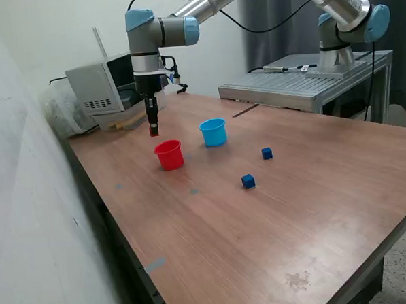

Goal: Place red objects in the red bin, and blue objects in the blue bin.

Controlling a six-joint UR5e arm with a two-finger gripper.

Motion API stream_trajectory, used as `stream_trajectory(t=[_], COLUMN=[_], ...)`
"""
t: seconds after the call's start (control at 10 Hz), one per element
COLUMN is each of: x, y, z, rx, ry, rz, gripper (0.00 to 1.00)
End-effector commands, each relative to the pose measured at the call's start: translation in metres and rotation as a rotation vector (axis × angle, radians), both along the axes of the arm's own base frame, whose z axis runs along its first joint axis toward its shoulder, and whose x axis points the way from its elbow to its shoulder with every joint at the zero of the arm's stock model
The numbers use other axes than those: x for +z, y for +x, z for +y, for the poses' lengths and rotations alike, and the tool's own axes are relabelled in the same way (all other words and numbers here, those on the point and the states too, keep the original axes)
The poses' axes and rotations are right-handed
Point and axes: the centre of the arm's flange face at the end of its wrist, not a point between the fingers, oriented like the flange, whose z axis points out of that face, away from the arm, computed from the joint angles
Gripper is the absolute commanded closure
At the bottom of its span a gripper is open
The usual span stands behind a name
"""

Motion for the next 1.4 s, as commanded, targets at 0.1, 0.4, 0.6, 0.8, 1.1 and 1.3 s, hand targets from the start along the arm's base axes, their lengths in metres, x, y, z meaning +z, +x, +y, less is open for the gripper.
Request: stream_trajectory(t=[0.1, 0.4, 0.6, 0.8, 1.1, 1.3], x=[-0.021, -0.027, -0.033, -0.033, -0.032, -0.008], y=[0.015, 0.016, 0.016, 0.015, 0.021, 0.030], z=[0.022, 0.023, 0.035, 0.036, 0.027, -0.057], rx=[-0.006, -0.009, -0.024, -0.026, -0.007, 0.087], ry=[0.003, 0.000, 0.001, 0.008, 0.013, 0.006], rz=[-0.055, -0.059, -0.063, -0.057, -0.077, -0.111], gripper=[1.00, 1.00, 0.00, 0.00, 0.00, 0.00])
